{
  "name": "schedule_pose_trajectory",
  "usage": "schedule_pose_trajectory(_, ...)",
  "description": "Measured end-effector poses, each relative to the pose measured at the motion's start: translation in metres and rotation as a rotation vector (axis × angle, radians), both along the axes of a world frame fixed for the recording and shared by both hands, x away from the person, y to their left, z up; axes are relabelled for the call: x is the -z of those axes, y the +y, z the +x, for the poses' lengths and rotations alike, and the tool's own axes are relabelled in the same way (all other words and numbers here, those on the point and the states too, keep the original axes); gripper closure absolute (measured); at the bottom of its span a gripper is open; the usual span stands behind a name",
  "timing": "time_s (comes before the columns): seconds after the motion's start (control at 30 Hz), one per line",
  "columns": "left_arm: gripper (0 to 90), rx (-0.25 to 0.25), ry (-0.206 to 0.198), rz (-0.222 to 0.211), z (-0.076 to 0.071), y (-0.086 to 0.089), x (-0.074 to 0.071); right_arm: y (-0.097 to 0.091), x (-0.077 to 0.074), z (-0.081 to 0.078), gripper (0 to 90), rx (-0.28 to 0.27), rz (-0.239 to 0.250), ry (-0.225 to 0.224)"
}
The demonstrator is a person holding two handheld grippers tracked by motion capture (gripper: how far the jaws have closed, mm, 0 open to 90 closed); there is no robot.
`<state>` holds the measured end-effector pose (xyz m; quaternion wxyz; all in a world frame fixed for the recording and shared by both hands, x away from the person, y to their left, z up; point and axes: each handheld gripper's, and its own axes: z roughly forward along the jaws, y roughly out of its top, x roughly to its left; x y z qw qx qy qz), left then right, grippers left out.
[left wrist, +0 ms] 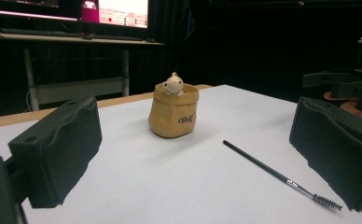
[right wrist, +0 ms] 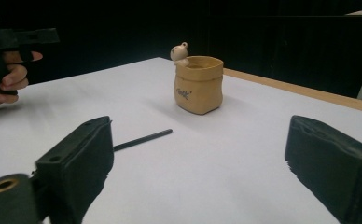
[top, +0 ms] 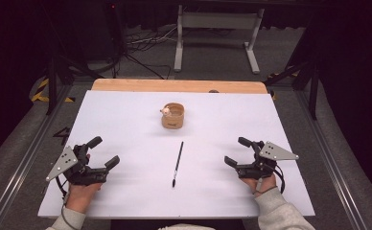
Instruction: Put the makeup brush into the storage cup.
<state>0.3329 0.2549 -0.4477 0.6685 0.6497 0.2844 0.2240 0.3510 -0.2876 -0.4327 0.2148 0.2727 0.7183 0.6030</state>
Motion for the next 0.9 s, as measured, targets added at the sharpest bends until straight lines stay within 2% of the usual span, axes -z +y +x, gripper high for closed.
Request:
schedule_pose_trajectory(0.1, 2.8, 0.013, 0.007, -0.009, 0.0001, -0.0009, 0.0003, -0.0006, -0.0001, -0.0008, 3.6, 0.002, 0.003, -0.004)
schedule_pose_trajectory(0.2, 2.7, 0.015, 0.006, 0.0, 0.0, -0.0016, 0.0003, 0.0, -0.0013, -0.0026, 0.3, 0.006, 0.002, -0.028)
schedule_pose_trajectory(0.3, 2.4, 0.02, 0.011, -0.006, -0.0001, -0.0014, 0.0006, 0.0015, -0.0015, -0.0026, 0.2, 0.002, 0.004, -0.041)
schedule_pose_trajectory(0.63, 2.3, 0.022, 0.016, -0.006, -0.0005, -0.002, 0.0003, 0.003, -0.0002, -0.0012, 0.2, 0.017, -0.007, -0.024)
schedule_pose_trajectory(0.9, 2.4, 0.023, 0.02, 0.013, -0.0007, -0.0038, 0.0004, 0.0033, -0.0014, -0.0012, 0.2, 0.022, -0.024, -0.026)
